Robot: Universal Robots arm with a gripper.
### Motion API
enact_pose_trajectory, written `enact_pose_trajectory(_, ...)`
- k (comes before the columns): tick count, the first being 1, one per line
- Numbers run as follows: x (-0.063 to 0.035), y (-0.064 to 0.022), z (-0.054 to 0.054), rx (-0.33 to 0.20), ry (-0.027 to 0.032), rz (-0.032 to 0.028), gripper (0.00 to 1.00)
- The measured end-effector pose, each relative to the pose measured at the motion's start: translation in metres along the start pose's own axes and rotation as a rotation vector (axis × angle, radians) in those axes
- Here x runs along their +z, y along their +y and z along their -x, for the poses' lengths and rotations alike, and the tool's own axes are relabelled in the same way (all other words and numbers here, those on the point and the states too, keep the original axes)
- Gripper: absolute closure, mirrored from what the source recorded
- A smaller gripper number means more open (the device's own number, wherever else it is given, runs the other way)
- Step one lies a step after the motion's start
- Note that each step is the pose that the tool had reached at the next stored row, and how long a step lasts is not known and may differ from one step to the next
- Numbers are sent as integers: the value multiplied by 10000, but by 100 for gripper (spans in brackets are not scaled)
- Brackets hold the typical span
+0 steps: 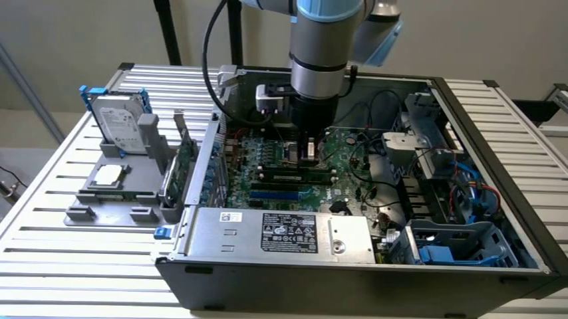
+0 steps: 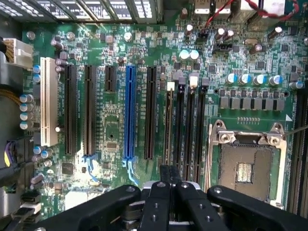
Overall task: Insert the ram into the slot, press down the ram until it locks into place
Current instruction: 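Press down the ram until it locks into place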
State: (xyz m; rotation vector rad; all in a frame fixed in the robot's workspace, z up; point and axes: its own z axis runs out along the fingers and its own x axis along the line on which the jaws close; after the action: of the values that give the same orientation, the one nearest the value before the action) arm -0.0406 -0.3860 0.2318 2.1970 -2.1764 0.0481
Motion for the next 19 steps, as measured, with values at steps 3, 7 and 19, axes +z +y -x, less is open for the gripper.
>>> enact_pose_trajectory(3,-145,2,-10,-2,18,16,89)
enact_pose_trajectory(7,-279,2,-17,-3,18,28,89)
enact_pose_trajectory(19,-289,2,-18,-4,8,28,89)
